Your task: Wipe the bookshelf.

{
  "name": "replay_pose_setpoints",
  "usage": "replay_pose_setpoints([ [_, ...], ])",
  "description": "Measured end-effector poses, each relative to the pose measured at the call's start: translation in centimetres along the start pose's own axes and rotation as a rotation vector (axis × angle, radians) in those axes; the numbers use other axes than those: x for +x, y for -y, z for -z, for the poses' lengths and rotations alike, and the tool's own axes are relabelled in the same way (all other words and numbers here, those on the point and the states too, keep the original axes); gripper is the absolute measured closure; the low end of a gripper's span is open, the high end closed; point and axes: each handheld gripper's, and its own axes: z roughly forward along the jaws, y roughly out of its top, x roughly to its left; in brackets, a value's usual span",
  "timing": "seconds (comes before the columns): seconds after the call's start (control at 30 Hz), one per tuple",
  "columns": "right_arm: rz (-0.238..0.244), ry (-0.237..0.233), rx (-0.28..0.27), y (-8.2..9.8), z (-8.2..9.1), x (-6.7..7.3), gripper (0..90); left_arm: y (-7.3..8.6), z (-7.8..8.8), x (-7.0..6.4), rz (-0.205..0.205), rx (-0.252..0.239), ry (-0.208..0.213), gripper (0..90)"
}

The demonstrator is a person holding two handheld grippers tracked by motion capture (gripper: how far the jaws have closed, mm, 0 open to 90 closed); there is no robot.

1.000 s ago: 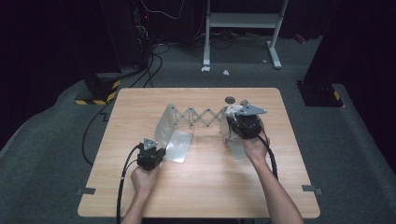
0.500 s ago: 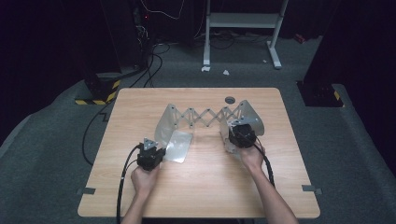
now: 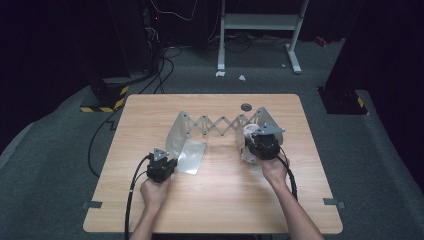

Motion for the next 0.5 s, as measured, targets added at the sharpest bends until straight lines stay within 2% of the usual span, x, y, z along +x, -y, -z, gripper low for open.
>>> replay_pose_setpoints([
  [0.1, 0.014, 0.0, -0.03, -0.8, 1.4, 0.2, 81.2, 0.0, 0.0, 0.0, 0.0, 0.0, 0.0, 86.1],
  [0.27, 0.034, 0.0, -0.059, -1.2, 2.8, 0.6, 81.2, 0.0, 0.0, 0.0, 0.0, 0.0, 0.0, 86.1],
  [0.5, 0.053, 0.009, -0.069, -0.9, 3.6, 1.1, 81.2, 0.0, 0.0, 0.0, -0.001, 0.0, 0.0, 86.1],
])
